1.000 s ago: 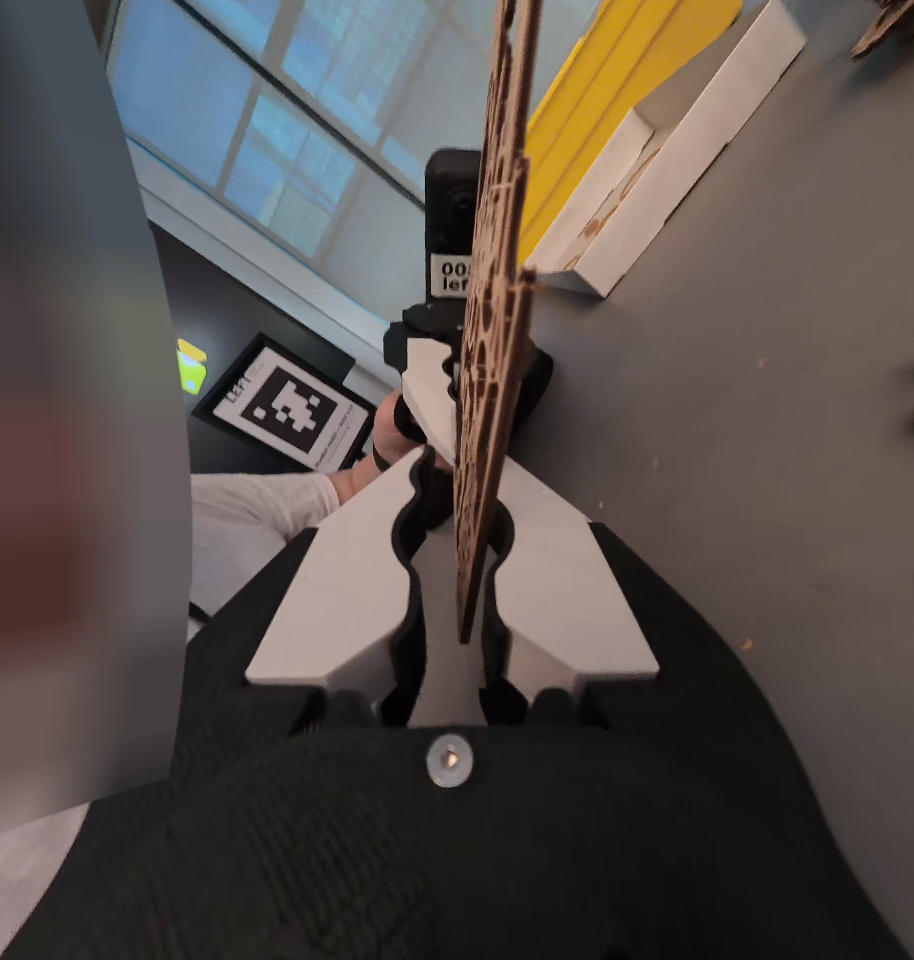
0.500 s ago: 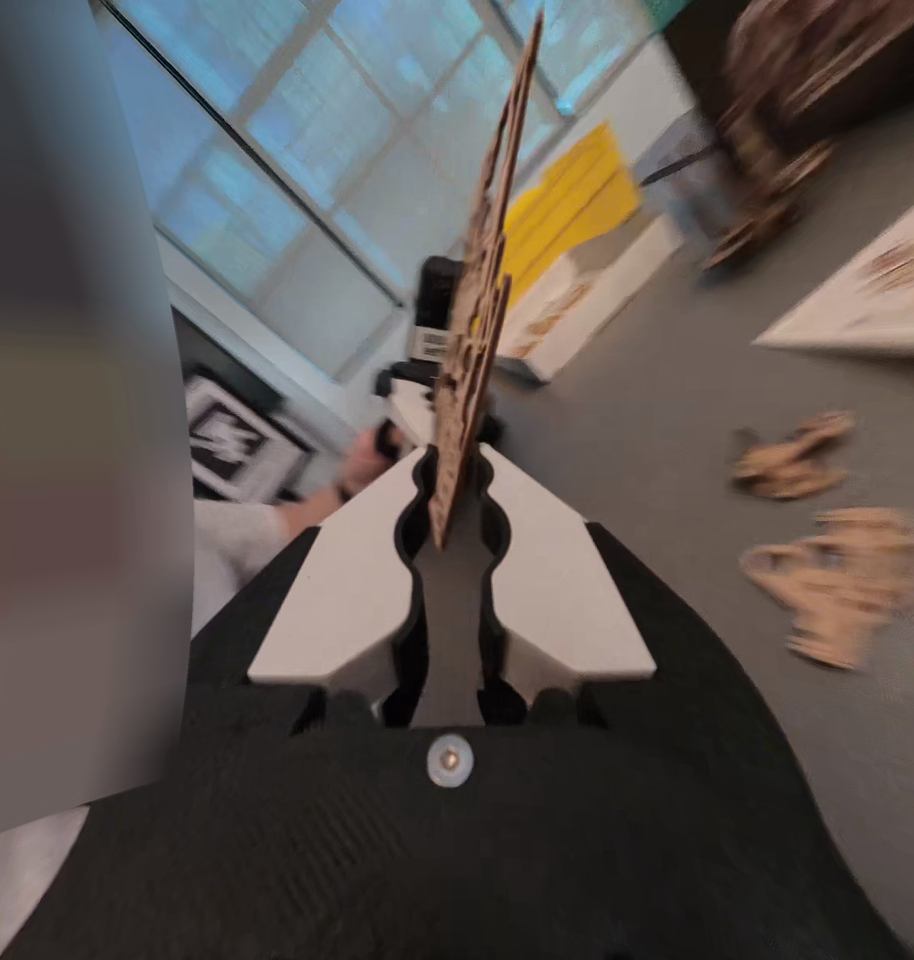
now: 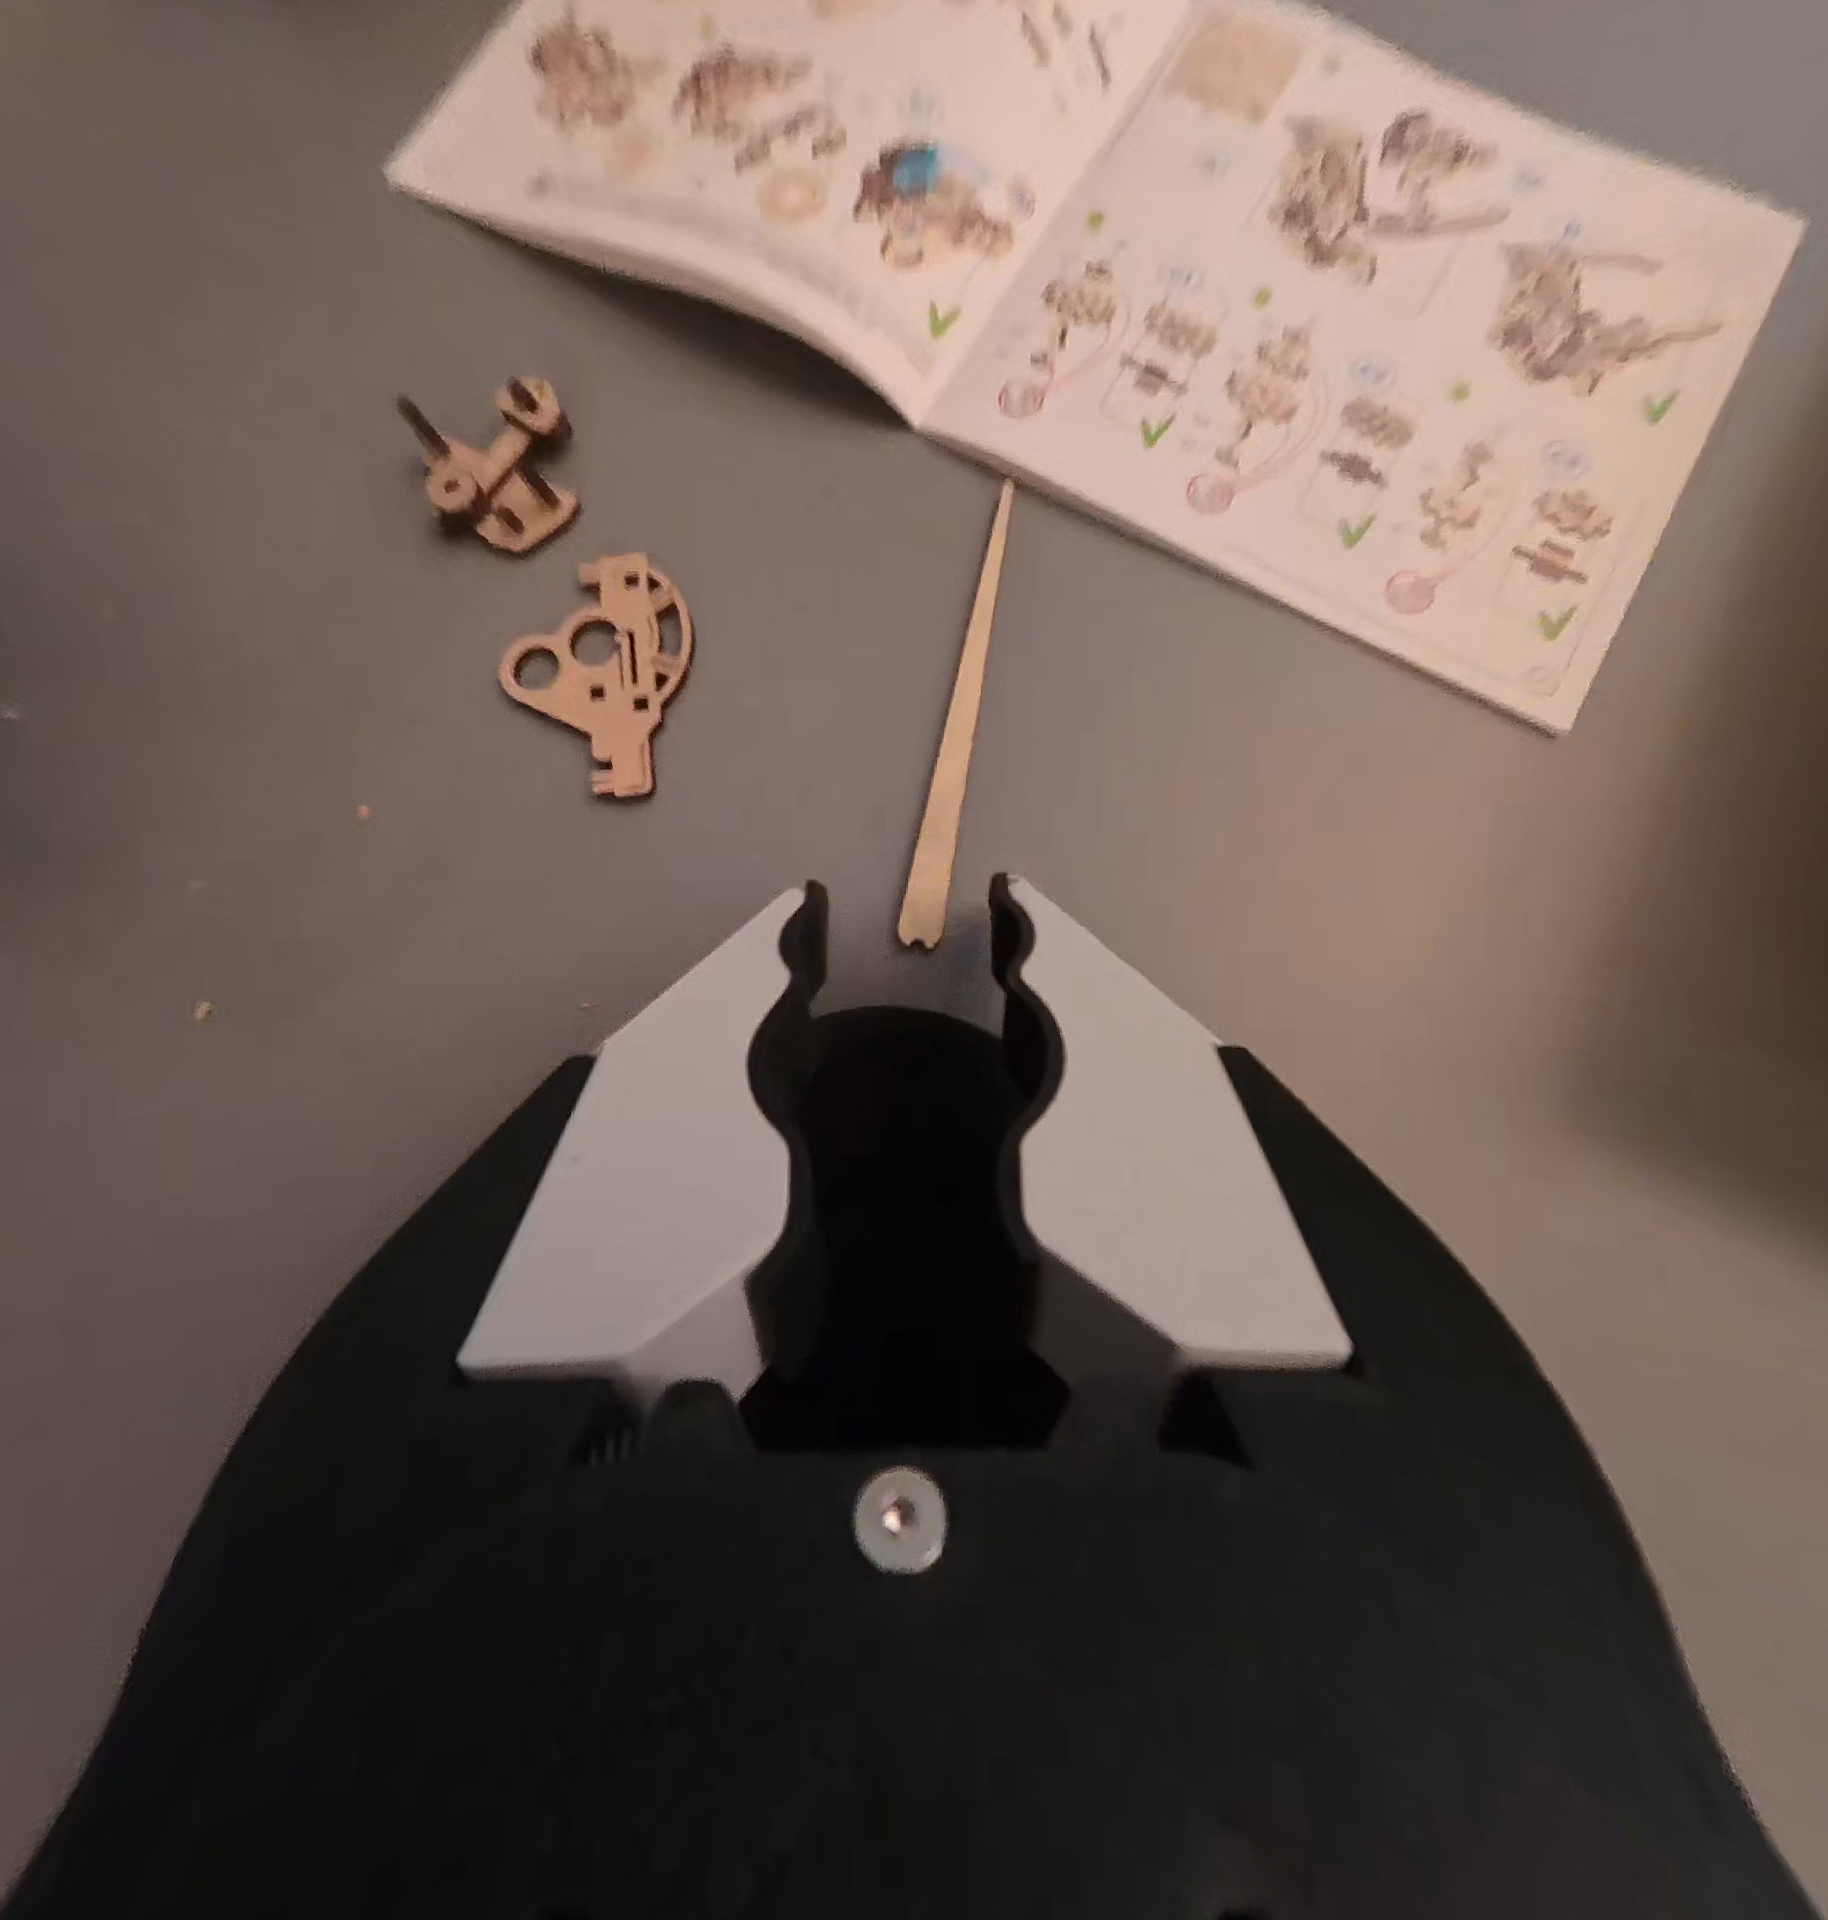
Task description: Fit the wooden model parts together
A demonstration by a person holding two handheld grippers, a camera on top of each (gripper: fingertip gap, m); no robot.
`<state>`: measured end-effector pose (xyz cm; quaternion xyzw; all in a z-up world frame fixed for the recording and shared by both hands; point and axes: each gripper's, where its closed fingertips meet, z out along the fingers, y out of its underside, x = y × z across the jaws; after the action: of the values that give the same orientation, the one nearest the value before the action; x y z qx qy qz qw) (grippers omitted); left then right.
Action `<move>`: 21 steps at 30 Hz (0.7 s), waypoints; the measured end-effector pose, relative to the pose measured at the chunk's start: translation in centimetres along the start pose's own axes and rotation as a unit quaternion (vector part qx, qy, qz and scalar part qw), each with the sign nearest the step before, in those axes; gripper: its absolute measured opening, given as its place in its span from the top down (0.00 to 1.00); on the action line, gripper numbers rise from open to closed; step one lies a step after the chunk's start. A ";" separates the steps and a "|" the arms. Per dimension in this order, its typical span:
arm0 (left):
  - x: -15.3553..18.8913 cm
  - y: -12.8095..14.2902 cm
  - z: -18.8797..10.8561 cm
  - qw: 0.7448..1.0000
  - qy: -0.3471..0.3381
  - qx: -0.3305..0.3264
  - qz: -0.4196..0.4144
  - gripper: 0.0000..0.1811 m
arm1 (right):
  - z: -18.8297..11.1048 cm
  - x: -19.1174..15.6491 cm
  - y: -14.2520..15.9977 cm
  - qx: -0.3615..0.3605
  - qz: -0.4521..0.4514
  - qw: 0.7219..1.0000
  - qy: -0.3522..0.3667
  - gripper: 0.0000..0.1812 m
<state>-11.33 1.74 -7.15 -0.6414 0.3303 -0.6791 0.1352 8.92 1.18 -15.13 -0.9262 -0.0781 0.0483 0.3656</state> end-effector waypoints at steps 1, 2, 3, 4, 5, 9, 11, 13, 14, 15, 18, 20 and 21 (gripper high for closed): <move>0.0 -0.1 0.0 1.000 0.000 0.002 0.001 1.00 | 0.1 0.1 0.1 -0.009 -0.005 1.000 0.010 0.84; 0.0 -0.1 -0.1 1.000 -0.001 0.003 0.002 1.00 | 0.1 0.3 0.0 -0.015 -0.008 1.000 0.016 0.86; 0.1 -0.1 -0.1 1.000 -0.001 0.003 0.004 1.00 | 0.2 0.4 0.2 -0.029 -0.006 0.999 0.018 0.86; 0.1 -0.1 -0.1 1.000 -0.003 0.002 0.007 1.00 | 0.5 0.6 0.7 -0.050 0.002 0.999 0.017 0.87; 0.0 -0.1 0.0 1.000 -0.005 0.001 0.009 1.00 | 0.6 0.6 0.5 -0.049 0.012 0.999 0.014 0.87; -0.1 -0.2 -0.1 1.000 -0.009 0.002 0.011 1.00 | 1.0 0.1 0.1 -0.044 0.002 0.999 -0.028 0.96; -0.4 -0.3 -0.2 1.000 -0.017 0.003 0.014 1.00 | 1.0 -0.1 0.0 -0.036 -0.001 0.998 -0.047 0.97; -0.6 -0.6 -0.4 0.999 -0.025 0.009 0.021 1.00 | 0.3 -0.3 -0.6 -0.010 -0.015 0.998 -0.053 0.97; -0.8 -0.7 -0.6 0.999 -0.035 0.011 0.029 1.00 | -0.7 -0.8 -1.1 0.004 -0.017 0.998 -0.061 0.97; -1.1 -0.9 -0.8 0.998 -0.051 0.014 0.040 1.00 | -2.2 -2.1 -2.1 0.030 -0.018 0.996 -0.084 0.97; -1.9 -1.3 -1.1 0.991 -0.106 0.016 0.082 1.00 | -7.9 -7.7 -5.4 0.087 -0.062 0.983 -0.150 0.97; -2.2 -1.1 -1.0 0.985 -0.135 0.009 0.105 1.00 | -9.4 -10.4 -6.0 0.074 -0.113 0.979 -0.155 0.97; -2.4 -1.0 -0.9 0.981 -0.151 0.005 0.120 1.00 | -9.2 -11.9 -5.5 0.051 -0.129 0.976 -0.167 0.97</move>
<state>-11.60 4.14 -8.34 -0.6915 0.3774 -0.5552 0.2667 -2.03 -3.14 -4.24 -0.8673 -0.2548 0.1588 0.3971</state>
